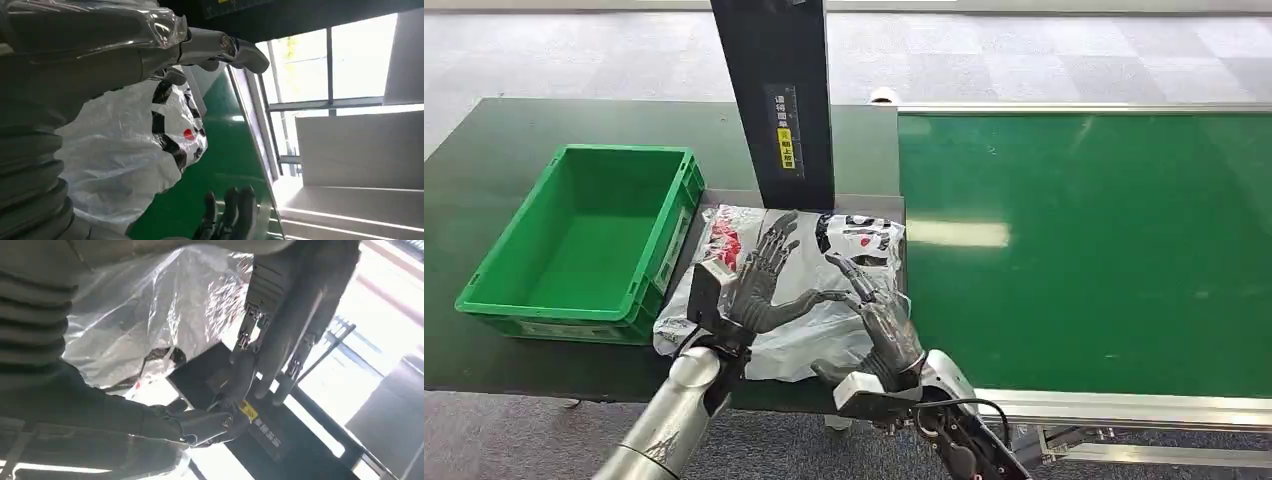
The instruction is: Moved the parcel from conveyor to table for the left to box.
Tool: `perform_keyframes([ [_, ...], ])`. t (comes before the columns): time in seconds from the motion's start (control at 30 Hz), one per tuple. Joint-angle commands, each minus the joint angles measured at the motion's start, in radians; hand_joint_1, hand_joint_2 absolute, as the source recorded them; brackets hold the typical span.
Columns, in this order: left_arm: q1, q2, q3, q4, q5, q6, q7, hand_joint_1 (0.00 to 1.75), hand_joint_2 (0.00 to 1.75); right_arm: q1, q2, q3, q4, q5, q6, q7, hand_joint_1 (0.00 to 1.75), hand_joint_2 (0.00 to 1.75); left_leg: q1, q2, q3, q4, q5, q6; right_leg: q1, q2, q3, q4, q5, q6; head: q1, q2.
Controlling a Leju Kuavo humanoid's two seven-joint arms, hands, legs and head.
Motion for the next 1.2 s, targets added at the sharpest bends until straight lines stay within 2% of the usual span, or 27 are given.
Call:
perform_keyframes([
  [0.03,0.058,0.044,0.060,-0.057,-0.028,0.063,-0.009,0.00,1.75,0.133,-0.137,-0.218,-0.344,-0.116,0.229,0.032,0.00,1.75,-0.001,-0.001,0.000,0.000,0.000,0.000,-0.001,-0.001,0.000,0.000,0.000,0.000,0.000,0.000],
  [0.13,0.095,0.052,0.082,-0.099,-0.027,0.085,-0.008,0.00,1.75,0.172,-0.134,-0.341,-0.395,-0.223,0.252,0.035,0.00,1.75,-0.001,-0.001,0.000,0.000,0.000,0.000,-0.001,-0.001,0.000,0.000,-0.001,0.000,0.000,0.000],
  [0.2,0.112,0.055,0.094,-0.115,-0.031,0.092,-0.007,0.00,1.75,0.198,-0.124,-0.433,-0.397,-0.353,0.304,0.041,0.00,1.75,-0.001,-0.001,0.000,-0.001,0.000,0.000,-0.001,-0.001,0.000,0.000,0.000,0.000,0.000,0.000],
  [0.33,0.133,0.060,0.105,-0.141,-0.077,0.139,-0.011,0.00,1.75,0.187,-0.113,-0.534,-0.324,-0.438,0.336,0.079,0.00,1.75,0.000,-0.001,0.001,-0.001,0.000,0.000,0.000,-0.001,0.001,-0.001,0.000,0.000,0.000,0.000],
  [0.57,0.157,0.053,0.106,-0.164,-0.102,0.148,-0.011,0.00,1.75,0.196,-0.080,-0.605,-0.320,-0.480,0.305,0.114,0.00,1.75,0.000,0.000,0.001,-0.001,0.000,0.000,0.000,0.000,0.001,-0.001,0.000,0.000,0.000,0.000],
  [0.73,0.161,0.055,0.105,-0.148,-0.194,0.240,-0.025,0.00,1.75,0.221,-0.057,-0.675,-0.327,-0.549,0.308,0.147,0.00,1.75,0.000,0.000,0.001,-0.001,0.000,0.000,0.000,0.000,0.001,-0.001,0.000,0.000,0.000,0.000],
  [0.77,0.158,0.060,0.097,-0.144,-0.244,0.292,-0.032,0.00,1.75,0.221,-0.054,-0.680,-0.323,-0.559,0.322,0.154,0.00,1.75,0.000,-0.001,0.002,-0.002,0.000,0.000,0.000,-0.001,0.002,-0.002,0.000,0.000,0.000,0.000],
  [0.83,0.145,0.069,0.070,-0.119,-0.451,0.516,-0.031,0.00,1.75,0.221,-0.051,-0.680,-0.319,-0.555,0.327,0.158,0.00,1.75,0.000,0.000,0.001,-0.001,0.000,0.000,0.000,0.000,0.001,-0.001,0.000,0.000,0.000,0.000],
  [1.07,0.140,0.065,0.071,-0.113,-0.451,0.511,-0.027,0.00,1.75,0.216,-0.050,-0.674,-0.317,-0.551,0.328,0.161,0.00,1.75,0.000,-0.001,0.001,-0.001,0.000,0.000,0.000,-0.001,0.001,-0.002,0.000,0.000,0.000,0.000],
  [1.2,0.131,0.074,0.036,-0.084,-0.548,0.523,0.013,0.00,1.75,0.180,-0.051,-0.655,-0.256,-0.527,0.327,0.175,0.00,1.75,0.000,0.001,0.001,-0.002,0.000,0.001,0.000,0.001,0.001,-0.002,0.000,0.000,0.000,0.000],
])
